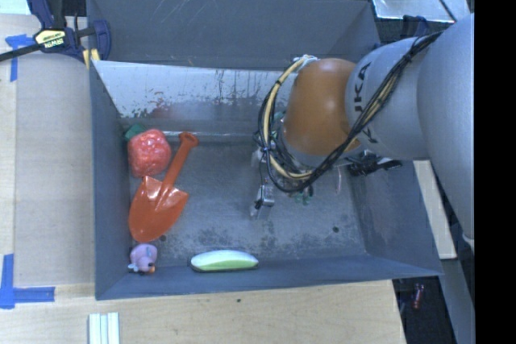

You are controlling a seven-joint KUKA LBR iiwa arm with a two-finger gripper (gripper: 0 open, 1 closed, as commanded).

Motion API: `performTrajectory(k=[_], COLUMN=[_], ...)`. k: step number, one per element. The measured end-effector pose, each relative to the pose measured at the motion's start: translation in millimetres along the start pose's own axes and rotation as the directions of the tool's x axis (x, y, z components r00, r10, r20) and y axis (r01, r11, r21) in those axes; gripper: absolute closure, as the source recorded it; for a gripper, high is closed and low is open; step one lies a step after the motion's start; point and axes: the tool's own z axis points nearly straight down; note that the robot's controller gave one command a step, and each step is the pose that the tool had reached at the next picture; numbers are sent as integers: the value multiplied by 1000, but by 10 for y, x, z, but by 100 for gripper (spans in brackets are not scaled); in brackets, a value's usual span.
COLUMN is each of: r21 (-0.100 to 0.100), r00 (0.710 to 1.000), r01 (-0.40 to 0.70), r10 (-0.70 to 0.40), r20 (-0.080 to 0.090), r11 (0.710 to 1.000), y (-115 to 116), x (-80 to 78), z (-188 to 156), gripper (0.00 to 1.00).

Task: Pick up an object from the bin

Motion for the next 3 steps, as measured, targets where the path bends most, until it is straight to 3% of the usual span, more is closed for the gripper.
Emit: performTrajectory(k=[1, 2, 3], r21=[-2, 1, -9], r00=[996, 998, 994], r01=[89, 56, 113], r10=[-89, -56, -113], r20=[1, 6, 4], r11=[996, 998, 994], y=[-563, -559, -500], x=[196, 43, 62], z=[-85, -40, -53], gripper=[0, 0, 0])
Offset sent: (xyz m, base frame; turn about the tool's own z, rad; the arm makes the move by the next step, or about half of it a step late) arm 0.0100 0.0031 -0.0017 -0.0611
